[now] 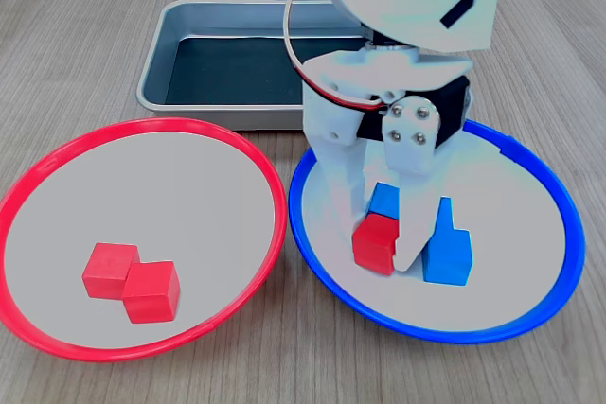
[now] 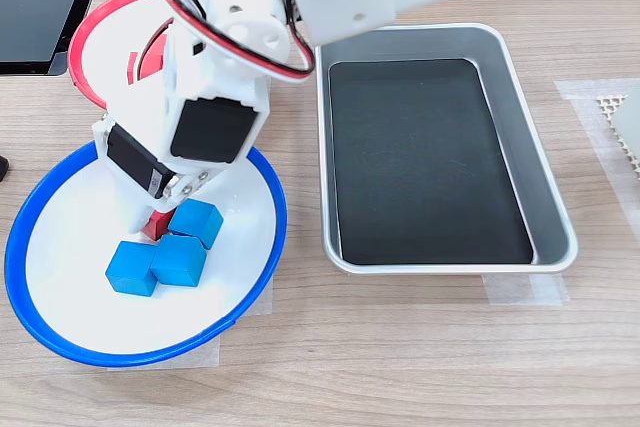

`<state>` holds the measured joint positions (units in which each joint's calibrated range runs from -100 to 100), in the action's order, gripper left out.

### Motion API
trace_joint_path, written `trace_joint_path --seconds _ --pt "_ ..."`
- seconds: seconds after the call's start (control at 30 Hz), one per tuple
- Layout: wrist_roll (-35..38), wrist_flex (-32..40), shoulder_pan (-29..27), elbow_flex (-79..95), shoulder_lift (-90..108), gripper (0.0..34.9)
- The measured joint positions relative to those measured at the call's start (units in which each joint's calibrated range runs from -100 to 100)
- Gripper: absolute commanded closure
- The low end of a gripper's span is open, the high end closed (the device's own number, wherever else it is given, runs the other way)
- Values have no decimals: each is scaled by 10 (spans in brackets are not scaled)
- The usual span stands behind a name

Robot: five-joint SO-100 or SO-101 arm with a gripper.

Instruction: Relocate any red block in the blue dish to the red dish, correcting any misplacement.

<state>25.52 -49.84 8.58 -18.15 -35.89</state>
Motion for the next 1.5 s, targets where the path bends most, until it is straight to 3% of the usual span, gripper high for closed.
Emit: trace_joint_path --seconds 0.07,0.67,1.1,1.5 --pt "0 0 0 0 0 346" --pt "4 -63 -4 46 180 346" --pt "60 -66 -136 71 213 346" --pt "84 -15 -204 87 128 345"
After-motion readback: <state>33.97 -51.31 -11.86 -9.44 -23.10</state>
